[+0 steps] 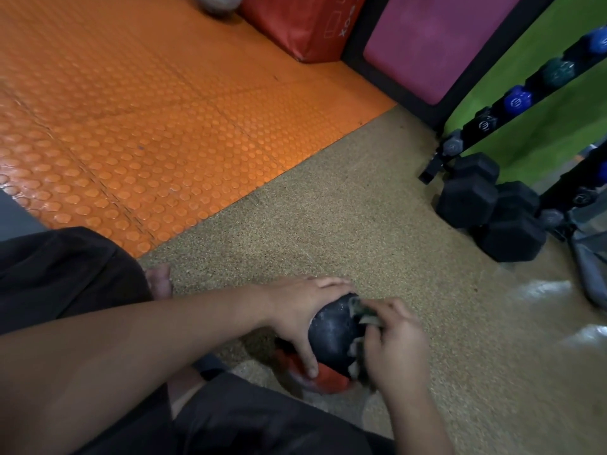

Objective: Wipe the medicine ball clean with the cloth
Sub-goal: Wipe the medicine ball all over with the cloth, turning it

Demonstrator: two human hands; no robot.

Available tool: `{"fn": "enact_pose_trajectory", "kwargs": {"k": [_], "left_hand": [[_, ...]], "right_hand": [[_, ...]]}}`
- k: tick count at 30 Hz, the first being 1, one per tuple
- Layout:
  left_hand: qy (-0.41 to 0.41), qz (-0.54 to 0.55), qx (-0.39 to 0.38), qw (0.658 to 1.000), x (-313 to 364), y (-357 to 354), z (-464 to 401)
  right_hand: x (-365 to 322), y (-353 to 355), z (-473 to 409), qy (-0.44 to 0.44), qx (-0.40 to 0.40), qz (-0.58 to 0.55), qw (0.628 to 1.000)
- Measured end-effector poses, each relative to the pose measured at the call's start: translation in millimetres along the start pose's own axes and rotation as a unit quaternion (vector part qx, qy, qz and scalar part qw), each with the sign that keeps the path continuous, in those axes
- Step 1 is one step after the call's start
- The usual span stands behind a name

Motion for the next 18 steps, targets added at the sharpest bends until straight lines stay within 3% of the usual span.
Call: {"fn": "enact_pose_trajectory", "kwargs": {"k": [3, 4, 7, 9, 11, 15, 18], "left_hand": [[-0.011, 0.003, -0.006, 1.0, 2, 1, 0], [-0.012, 0.003, -0.009, 1.0, 2, 1, 0], [-0.005, 0.004, -0.011, 1.0, -2, 0, 1], [0.005, 0.003, -0.014, 1.0, -2, -2, 2], [0.008, -0.005, -0.019, 1.0, 2, -2, 2], [-0.002, -0.017, -0.014, 1.0, 9, -5, -3], [-0.006, -0.019, -0.013, 1.0, 8, -6, -3]], "right_hand": [[18, -4, -11, -0.16, 0.001, -0.087, 0.983], [9, -3, -7, -0.144, 0.002, -0.099, 0.985], [-29, 0, 19, 0.027, -0.024, -0.073, 0.997], [-36, -1, 25, 0.069, -0.033, -0.057, 0.995], [-18, -3, 12, 0.035, 0.004, -0.079, 0.996], [29, -5, -10, -0.137, 0.053, -0.06, 0.987], [6, 0, 5, -0.077, 0.062, -0.045, 0.994]]}}
Point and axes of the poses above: each hand's wrist, its own z-axis away from the middle knuckle, its own y-axis out of the back of the hand, x = y × z, the point moved 3 cm from there along -z, towards the middle knuckle, and after that the axes turned 3 degrees about x, right-handed, at the moved point
